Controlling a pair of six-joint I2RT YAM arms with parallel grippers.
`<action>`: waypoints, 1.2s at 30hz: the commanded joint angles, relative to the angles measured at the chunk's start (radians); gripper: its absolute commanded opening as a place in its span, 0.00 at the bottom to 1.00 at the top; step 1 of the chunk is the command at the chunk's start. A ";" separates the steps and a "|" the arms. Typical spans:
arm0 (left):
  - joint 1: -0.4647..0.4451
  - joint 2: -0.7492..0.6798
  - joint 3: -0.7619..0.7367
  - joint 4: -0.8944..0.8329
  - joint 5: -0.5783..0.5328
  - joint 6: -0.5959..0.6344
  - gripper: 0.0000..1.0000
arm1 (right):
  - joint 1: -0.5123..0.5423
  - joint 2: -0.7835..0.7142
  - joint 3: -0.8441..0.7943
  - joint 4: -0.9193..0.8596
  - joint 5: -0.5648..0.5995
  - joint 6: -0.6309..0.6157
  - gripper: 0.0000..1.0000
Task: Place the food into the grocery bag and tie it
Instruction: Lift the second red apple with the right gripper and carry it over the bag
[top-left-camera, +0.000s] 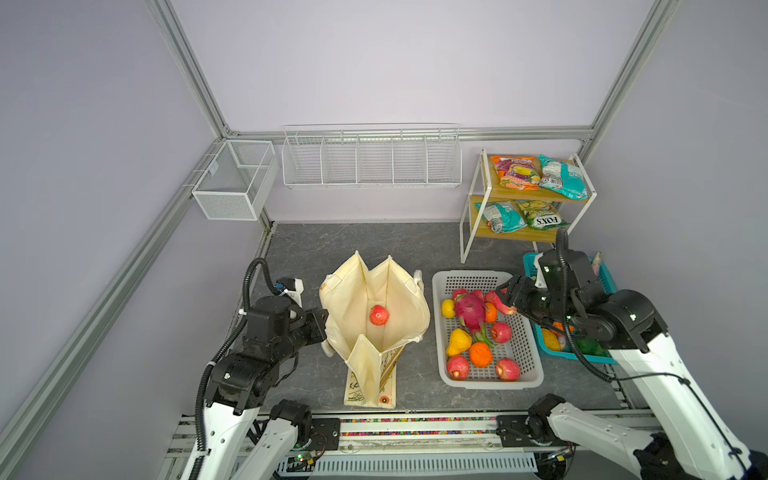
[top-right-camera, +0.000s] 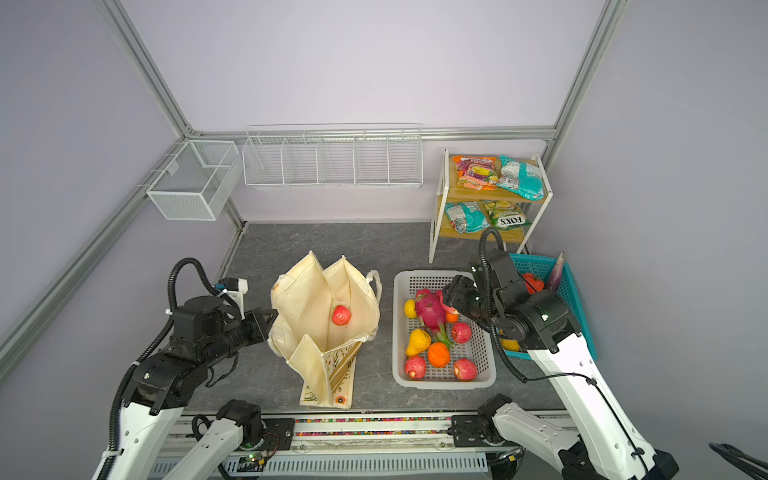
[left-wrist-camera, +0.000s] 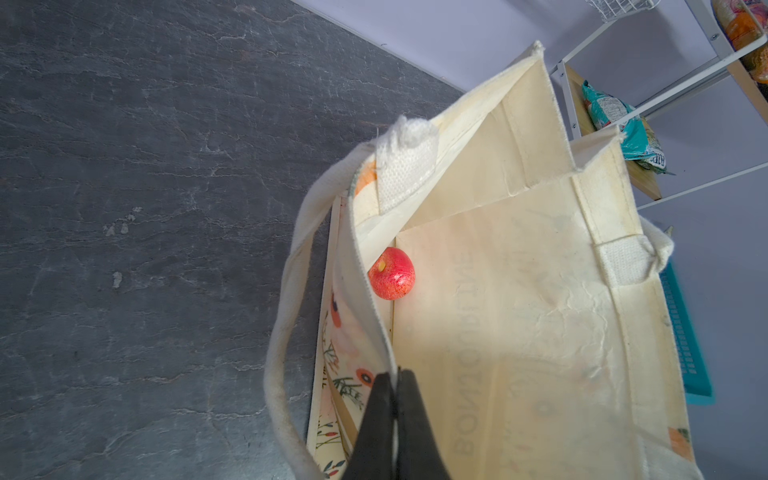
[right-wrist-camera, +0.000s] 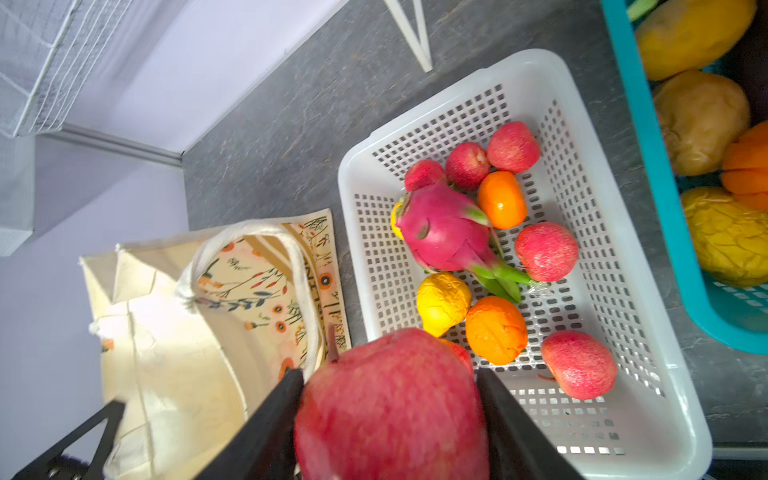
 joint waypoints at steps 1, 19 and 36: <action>0.000 -0.011 0.006 -0.059 0.017 0.001 0.00 | 0.059 0.030 0.059 0.011 -0.021 -0.007 0.52; -0.001 -0.017 0.017 -0.069 0.026 -0.012 0.00 | 0.552 0.467 0.501 0.129 0.046 -0.163 0.52; -0.001 -0.022 0.032 -0.090 0.019 -0.001 0.00 | 0.577 0.861 0.595 0.124 -0.151 -0.239 0.54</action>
